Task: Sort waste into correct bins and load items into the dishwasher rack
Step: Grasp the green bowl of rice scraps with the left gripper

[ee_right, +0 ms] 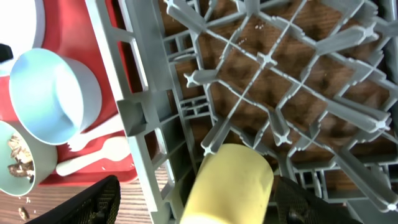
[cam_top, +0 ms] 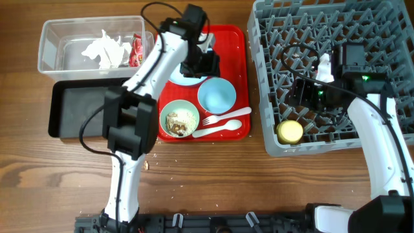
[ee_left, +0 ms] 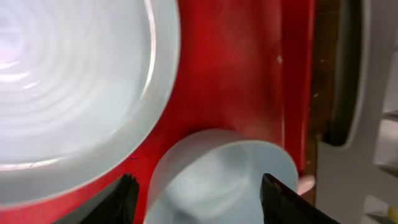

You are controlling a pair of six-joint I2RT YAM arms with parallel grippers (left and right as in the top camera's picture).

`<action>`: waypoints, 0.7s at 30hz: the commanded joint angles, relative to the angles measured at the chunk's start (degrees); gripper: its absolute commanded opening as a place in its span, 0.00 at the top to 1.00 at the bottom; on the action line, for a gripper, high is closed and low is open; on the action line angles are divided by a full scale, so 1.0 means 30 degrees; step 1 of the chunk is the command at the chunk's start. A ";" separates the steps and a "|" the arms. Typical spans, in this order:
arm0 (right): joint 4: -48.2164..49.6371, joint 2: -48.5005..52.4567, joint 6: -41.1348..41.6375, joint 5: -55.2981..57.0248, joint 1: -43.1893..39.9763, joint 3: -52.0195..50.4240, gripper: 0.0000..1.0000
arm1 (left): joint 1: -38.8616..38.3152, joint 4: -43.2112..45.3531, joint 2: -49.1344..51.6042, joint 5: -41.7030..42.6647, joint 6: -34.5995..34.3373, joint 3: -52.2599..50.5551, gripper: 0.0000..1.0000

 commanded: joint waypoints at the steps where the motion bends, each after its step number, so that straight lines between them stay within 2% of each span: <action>1: 0.0321 0.0095 -0.0240 -0.0321 0.0095 0.0481 0.18 | 0.0051 -0.1005 -0.2317 -0.3031 -0.2375 -0.0051 0.37; 2: 0.0386 0.0095 -0.0233 -0.0321 0.0095 0.0481 0.18 | 0.0051 -0.1501 -0.2739 -0.3337 -0.2958 -0.0051 0.40; 4: 0.0386 0.0095 -0.0240 -0.0313 0.0095 0.0481 0.17 | -0.0007 -0.3009 -0.3344 -0.4313 -0.4364 -0.0051 0.39; 9: 0.0386 0.0095 -0.0248 -0.0313 0.0095 0.0481 0.16 | -0.1158 -0.5136 -0.3337 -0.5377 -0.4342 -0.1107 0.39; 14: 0.0364 0.0095 -0.0350 -0.0306 0.0095 0.0481 0.16 | -0.2346 -0.5158 -0.3337 -0.5741 -0.4561 -0.3031 0.42; 21: 0.0364 0.0095 -0.0685 -0.0306 0.0095 0.0481 0.15 | -0.2667 -0.4466 -0.3337 -0.5741 -0.4575 -0.4670 0.46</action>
